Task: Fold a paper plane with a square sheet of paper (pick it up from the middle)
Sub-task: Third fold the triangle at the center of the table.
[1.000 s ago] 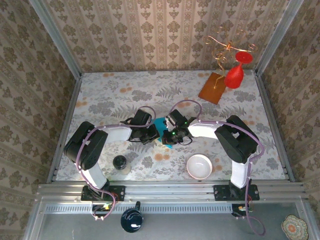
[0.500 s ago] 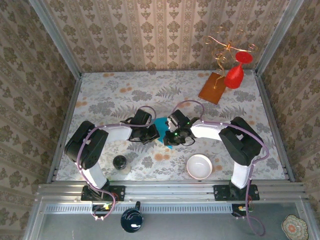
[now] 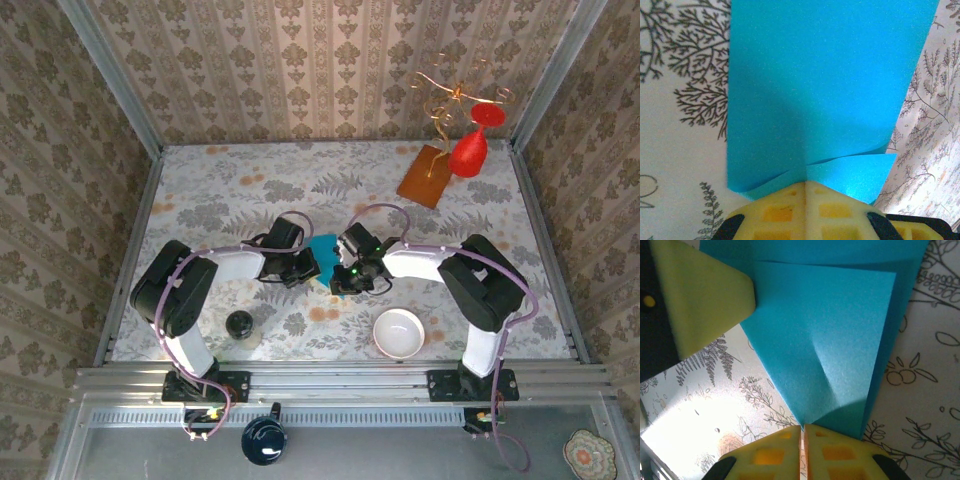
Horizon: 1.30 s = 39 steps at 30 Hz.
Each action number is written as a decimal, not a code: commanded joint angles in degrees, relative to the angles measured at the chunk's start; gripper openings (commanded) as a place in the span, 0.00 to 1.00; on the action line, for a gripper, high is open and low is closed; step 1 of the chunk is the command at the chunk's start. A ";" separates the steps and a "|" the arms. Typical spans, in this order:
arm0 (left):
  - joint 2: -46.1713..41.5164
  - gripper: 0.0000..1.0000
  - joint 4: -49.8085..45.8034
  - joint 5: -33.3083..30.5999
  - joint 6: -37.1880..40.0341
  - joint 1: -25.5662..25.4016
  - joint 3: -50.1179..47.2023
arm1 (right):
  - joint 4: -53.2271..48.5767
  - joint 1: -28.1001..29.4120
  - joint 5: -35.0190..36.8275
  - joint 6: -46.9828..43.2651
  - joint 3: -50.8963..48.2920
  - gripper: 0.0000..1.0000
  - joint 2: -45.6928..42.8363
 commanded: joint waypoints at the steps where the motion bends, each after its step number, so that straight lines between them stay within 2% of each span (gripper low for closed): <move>1: 2.17 0.07 -4.81 -2.14 1.69 0.72 0.04 | -4.03 -0.35 0.00 -1.59 -2.41 0.14 -3.26; 11: 2.60 0.07 -4.90 -1.79 1.95 0.81 0.61 | -4.62 -0.86 1.10 -1.55 -4.77 0.14 -2.36; 19: 2.69 0.07 -5.16 -1.35 2.45 0.81 1.69 | 7.62 -0.95 -3.28 -0.17 -5.26 0.16 -9.70; 28: 2.47 0.07 -5.25 -1.08 2.79 0.63 2.15 | 4.75 -0.97 -0.04 0.07 -0.84 0.10 -1.76; 39: 0.38 0.07 -4.83 -0.28 4.40 0.55 3.26 | 2.04 -1.21 1.49 0.12 -3.21 0.07 2.34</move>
